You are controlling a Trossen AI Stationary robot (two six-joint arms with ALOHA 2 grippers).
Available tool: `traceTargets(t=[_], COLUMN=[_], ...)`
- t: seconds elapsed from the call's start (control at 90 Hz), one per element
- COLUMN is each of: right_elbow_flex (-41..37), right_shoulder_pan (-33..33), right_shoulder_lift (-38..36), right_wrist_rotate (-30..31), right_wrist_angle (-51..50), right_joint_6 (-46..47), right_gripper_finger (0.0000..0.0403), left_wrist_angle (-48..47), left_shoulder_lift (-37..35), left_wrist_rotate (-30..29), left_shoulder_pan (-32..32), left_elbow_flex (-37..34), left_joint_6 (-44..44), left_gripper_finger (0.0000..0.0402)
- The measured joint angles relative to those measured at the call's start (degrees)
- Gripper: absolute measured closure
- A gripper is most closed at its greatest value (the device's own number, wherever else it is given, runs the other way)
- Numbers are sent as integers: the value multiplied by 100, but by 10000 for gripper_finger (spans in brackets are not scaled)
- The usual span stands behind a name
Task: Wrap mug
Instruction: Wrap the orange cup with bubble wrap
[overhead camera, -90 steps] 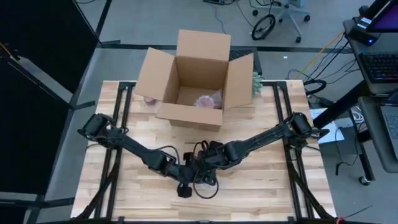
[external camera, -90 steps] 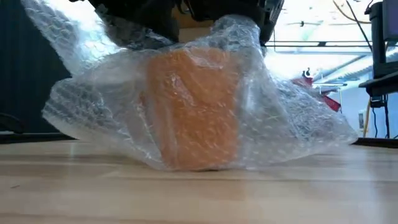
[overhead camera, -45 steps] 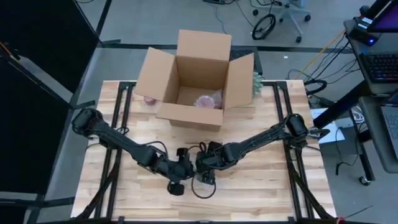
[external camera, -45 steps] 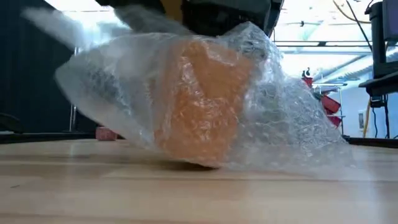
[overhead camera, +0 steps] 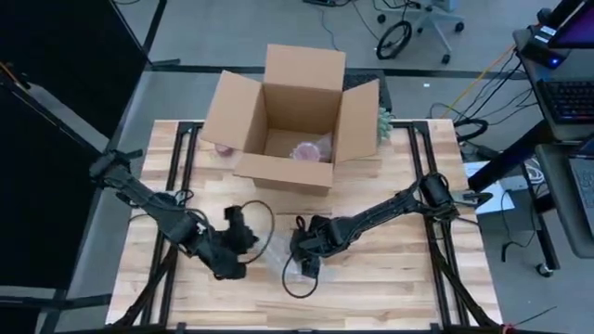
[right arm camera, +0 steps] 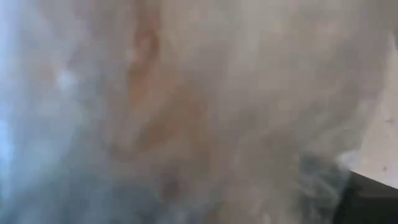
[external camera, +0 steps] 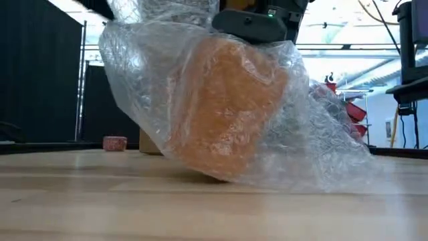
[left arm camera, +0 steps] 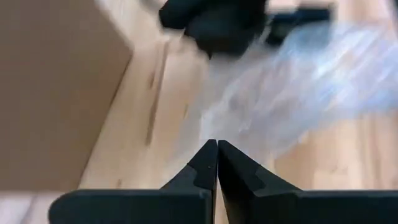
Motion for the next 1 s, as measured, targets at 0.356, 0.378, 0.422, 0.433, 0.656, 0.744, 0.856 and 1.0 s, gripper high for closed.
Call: traceTargets(t=[0.356, 0.378, 0.422, 0.433, 0.656, 0.744, 0.856, 1.0], right_elbow_flex=[-2, -2, -2, -2, 114, 191, 241, 245], right_shoulder_pan=[-2, -2, -2, -2, 0, 2, 1, -7], right_shoulder_lift=[-3, -3, -3, -3, -1, 8, 8, 8], right_wrist_rotate=[-9, -12, -15, -14, 0, 11, 17, 13], right_wrist_angle=[63, 63, 63, 63, -34, -61, -52, -29], right_joint_6=[-86, -89, -87, -87, -99, -134, -196, -205], right_gripper_finger=[126, 126, 126, 126, 126, 126, 126, 126], left_wrist_angle=[5196, 5390, 5572, 5603, 5900, 5897, 6064, 6615], left_shoulder_lift=[263, 295, 310, 310, 307, 307, 433, 817], left_wrist_rotate=[345, 329, 322, 323, 751, 916, 1123, 1459], left_shoulder_pan=[-67, -2, 120, 150, 447, 454, 556, 720], left_elbow_flex=[-2930, -2962, -2958, -2943, -2246, -2066, -1963, -1959], left_joint_6=[302, 402, 637, 703, 1972, 2235, 2379, 2426], left_gripper_finger=[402, 402, 402, 402, 402, 402, 402, 402])
